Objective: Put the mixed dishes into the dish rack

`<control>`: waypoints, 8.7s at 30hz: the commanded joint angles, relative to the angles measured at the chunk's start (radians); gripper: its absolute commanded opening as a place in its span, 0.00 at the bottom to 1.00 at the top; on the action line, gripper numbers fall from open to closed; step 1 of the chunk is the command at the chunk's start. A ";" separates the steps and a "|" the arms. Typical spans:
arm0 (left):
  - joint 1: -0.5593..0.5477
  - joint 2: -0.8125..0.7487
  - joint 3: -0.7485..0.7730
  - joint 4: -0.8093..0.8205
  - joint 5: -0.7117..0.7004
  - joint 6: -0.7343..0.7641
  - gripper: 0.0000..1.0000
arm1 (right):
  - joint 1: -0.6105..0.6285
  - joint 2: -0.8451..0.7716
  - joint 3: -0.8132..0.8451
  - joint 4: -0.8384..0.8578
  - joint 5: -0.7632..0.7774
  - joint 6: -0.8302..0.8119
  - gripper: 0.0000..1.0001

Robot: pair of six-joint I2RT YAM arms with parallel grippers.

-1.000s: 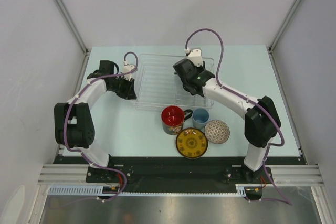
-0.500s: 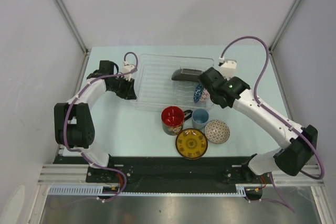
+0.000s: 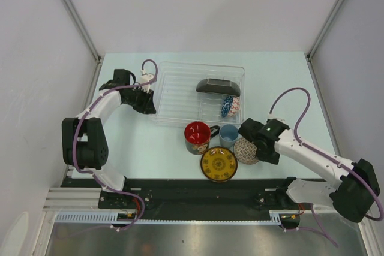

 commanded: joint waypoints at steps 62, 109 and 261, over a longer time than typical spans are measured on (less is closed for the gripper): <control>-0.006 -0.027 -0.014 -0.137 0.066 0.140 0.19 | -0.247 0.019 -0.149 0.464 -0.198 -0.114 0.00; -0.035 0.028 0.032 -0.022 0.135 0.002 0.18 | -0.020 0.558 0.845 -0.037 0.407 -0.535 0.00; -0.032 -0.009 0.062 -0.088 0.075 0.045 0.20 | -0.142 0.655 0.611 0.391 0.069 -0.573 0.00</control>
